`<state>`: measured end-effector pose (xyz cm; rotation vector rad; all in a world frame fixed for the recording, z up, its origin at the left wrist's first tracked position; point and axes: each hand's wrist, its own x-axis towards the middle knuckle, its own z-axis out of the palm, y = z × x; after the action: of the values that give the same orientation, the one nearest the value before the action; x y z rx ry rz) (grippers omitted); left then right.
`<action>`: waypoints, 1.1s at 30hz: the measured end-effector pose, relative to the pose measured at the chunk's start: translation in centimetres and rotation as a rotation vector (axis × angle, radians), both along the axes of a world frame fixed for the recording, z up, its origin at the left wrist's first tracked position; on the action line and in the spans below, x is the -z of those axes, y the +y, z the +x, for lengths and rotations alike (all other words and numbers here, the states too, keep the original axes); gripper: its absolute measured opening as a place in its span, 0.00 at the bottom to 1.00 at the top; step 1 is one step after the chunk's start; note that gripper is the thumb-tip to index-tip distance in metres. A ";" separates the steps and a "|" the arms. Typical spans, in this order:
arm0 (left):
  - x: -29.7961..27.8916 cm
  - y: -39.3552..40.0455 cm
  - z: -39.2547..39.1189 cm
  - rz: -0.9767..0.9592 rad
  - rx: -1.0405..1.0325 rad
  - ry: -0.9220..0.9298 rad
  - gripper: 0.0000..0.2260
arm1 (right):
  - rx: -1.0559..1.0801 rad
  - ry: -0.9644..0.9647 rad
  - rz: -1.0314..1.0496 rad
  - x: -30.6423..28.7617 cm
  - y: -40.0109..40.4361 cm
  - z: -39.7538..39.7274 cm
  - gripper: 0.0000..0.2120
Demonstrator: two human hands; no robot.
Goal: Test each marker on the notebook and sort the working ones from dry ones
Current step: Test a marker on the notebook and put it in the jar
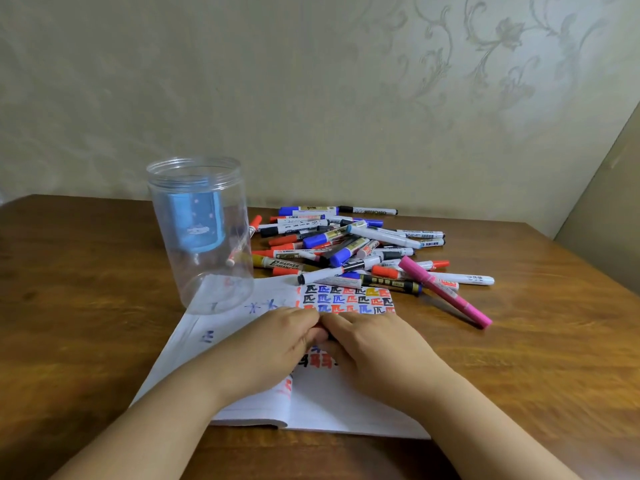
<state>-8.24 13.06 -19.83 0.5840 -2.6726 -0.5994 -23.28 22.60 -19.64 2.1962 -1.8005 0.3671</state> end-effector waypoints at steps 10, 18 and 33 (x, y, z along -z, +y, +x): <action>0.4 0.2 0.0 -0.073 -0.005 0.015 0.09 | 0.043 -0.020 -0.002 0.2 0.1 0.3 0.13; 0.1 0.4 0.3 0.024 0.012 -0.030 0.10 | -0.052 -0.027 0.096 -0.1 0.6 0.6 0.13; -1.6 -0.6 2.1 0.112 -0.184 -0.044 0.09 | 0.278 -0.505 0.234 -2.6 2.4 -2.0 0.26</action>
<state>-6.12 12.46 -18.28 0.8722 -2.5994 -0.6935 -25.31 25.00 -17.02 2.0802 -2.4917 0.7320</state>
